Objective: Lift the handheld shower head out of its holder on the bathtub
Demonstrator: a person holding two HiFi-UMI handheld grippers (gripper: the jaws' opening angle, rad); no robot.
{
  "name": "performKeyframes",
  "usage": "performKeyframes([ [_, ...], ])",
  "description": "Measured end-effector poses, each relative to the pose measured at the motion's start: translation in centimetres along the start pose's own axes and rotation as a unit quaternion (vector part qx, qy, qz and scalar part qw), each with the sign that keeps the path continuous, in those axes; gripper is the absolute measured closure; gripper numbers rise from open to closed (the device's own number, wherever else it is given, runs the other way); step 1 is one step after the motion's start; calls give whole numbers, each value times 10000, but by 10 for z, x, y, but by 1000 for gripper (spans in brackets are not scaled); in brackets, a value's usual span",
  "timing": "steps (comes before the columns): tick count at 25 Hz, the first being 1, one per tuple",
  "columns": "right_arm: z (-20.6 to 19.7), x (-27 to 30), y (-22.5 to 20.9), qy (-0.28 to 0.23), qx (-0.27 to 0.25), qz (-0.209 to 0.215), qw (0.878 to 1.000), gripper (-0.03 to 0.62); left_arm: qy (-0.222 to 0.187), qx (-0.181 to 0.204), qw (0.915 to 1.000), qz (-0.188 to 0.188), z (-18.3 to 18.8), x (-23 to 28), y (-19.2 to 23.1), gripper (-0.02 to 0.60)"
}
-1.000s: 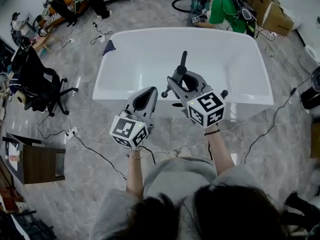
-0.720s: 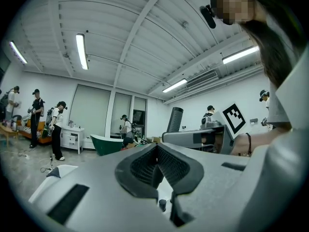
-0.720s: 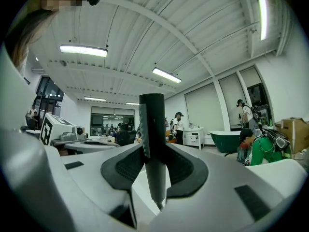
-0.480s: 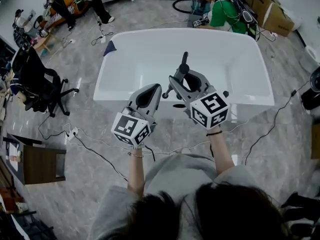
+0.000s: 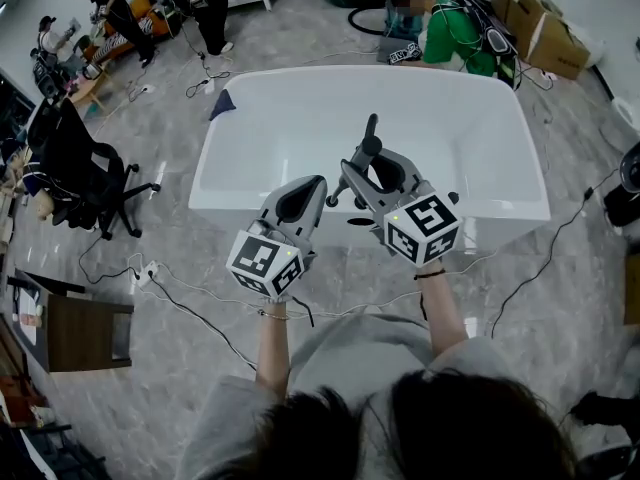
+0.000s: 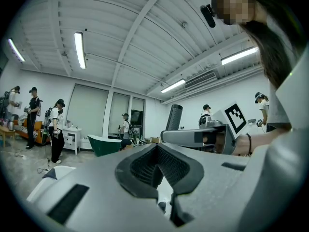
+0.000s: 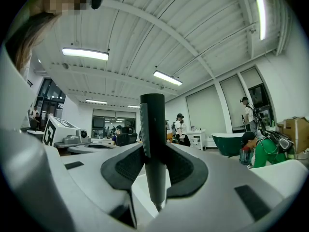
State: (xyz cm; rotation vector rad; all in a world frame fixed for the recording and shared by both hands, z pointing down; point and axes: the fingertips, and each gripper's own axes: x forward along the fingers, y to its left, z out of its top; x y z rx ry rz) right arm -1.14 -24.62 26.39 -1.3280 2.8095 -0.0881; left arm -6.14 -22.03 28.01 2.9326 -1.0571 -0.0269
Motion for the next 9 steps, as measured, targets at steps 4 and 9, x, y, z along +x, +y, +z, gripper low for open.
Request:
performKeyframes([
  [4, -1, 1, -3, 3, 17, 13, 10000, 462, 10, 8, 10000, -6, 0, 4, 1, 575],
  [9, -1, 2, -8, -3, 70, 33, 10000, 461, 39, 34, 10000, -36, 1, 10, 1, 575],
])
